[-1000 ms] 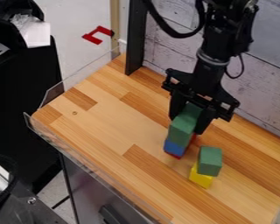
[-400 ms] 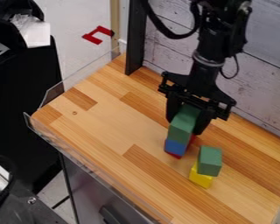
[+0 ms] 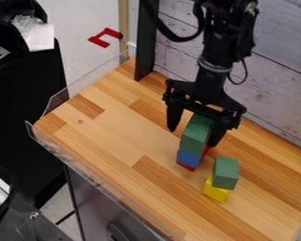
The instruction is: Put the green rectangle on top of the blue rectangle
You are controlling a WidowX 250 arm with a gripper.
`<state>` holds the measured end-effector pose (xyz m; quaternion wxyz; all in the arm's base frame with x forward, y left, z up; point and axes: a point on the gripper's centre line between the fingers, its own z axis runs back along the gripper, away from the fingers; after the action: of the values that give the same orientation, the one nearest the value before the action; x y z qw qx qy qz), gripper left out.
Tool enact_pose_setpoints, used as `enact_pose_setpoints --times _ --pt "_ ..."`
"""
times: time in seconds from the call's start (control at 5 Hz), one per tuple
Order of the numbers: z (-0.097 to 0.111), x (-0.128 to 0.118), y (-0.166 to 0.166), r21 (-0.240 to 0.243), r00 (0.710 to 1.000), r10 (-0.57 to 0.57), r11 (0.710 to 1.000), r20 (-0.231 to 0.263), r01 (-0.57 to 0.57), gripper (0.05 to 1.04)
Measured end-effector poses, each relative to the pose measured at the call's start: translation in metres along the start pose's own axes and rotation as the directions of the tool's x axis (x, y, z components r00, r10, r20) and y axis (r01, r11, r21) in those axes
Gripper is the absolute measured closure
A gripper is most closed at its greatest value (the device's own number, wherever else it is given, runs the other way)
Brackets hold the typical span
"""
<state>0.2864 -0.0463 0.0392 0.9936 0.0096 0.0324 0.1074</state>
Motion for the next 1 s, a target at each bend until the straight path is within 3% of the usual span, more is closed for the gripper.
enact_pose_setpoints --times 0.2,0.4,0.6,0.8,1.0 --pt "0.011 -0.003 0.001 -0.017 0.999 0.028 0.999 0.041 -0.027 0.084" --pt "0.039 -0.013 0.003 -0.019 0.991 0.057 0.998 0.119 -0.055 0.084" --pt "0.061 -0.029 0.0 -0.049 0.987 0.042 0.998 0.153 -0.035 0.084" --pt "0.067 -0.04 0.006 -0.049 0.985 0.031 0.999 0.168 -0.023 0.083" --pt "0.06 -0.047 0.017 0.015 0.99 -0.015 1.0 0.14 0.013 0.084"
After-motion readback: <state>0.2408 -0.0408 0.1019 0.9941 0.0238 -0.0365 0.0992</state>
